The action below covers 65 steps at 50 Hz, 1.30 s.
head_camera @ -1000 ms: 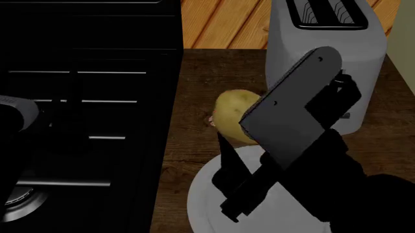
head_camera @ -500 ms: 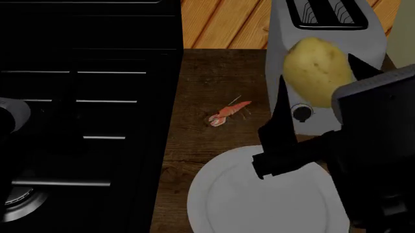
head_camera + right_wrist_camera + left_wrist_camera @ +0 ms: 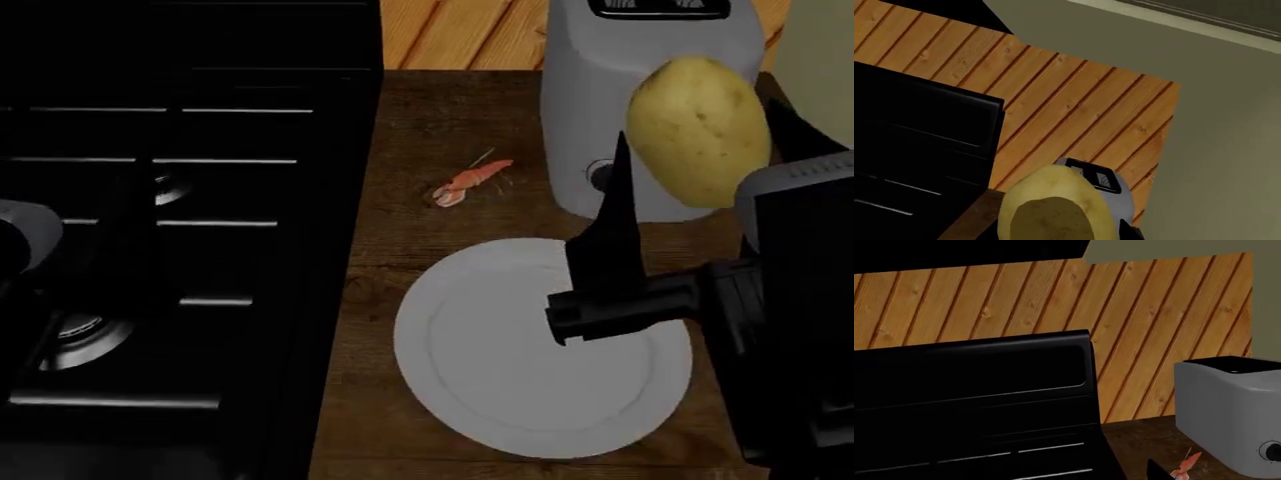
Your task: Pick the potato from the counter and place it in the microwave.
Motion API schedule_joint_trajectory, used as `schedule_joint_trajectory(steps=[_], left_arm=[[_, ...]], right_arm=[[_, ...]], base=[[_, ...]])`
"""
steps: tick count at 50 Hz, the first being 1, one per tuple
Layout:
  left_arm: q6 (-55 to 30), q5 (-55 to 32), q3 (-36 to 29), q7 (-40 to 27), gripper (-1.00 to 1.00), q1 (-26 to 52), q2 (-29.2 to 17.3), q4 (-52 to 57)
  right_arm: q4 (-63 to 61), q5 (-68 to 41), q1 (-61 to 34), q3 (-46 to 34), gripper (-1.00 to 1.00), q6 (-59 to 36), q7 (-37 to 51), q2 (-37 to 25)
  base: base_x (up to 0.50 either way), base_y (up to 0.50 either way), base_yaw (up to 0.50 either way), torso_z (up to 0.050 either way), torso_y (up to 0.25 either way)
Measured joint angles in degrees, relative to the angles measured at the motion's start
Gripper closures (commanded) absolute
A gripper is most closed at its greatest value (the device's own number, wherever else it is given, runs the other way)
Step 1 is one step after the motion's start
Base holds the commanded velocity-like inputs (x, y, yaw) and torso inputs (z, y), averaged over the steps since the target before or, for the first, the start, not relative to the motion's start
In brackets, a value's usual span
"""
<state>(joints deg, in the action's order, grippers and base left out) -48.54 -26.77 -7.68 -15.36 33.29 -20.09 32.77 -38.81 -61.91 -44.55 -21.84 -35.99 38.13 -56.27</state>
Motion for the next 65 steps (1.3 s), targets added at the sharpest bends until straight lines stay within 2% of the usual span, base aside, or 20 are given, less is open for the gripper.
schedule_joint_trajectory(steps=[6,13,65], left_arm=[[0.02,-0.18,0.08,-0.08,-1.0,0.04,-0.11,0.07],[0.24,-0.32,0.18,-0.13,-1.0,-0.15,-0.29,0.11],[0.93,-1.0,-0.13,-0.99,-1.0,-0.1,-1.34,0.49]], right_arm=[[0.14,0.11,-0.06,-0.29,1.0,-0.07,-0.16,0.25],[0.23,0.18,-0.35,-0.56,1.0,-0.16,-0.28,0.63],[0.56,2.31,2.03,-1.43,1.0,1.64,-0.96,1.27]], base=[[-0.48,0.0,0.0,0.0,0.0],[0.0,0.0,0.0,0.0,0.0],[0.0,0.5,0.0,0.0,0.0]])
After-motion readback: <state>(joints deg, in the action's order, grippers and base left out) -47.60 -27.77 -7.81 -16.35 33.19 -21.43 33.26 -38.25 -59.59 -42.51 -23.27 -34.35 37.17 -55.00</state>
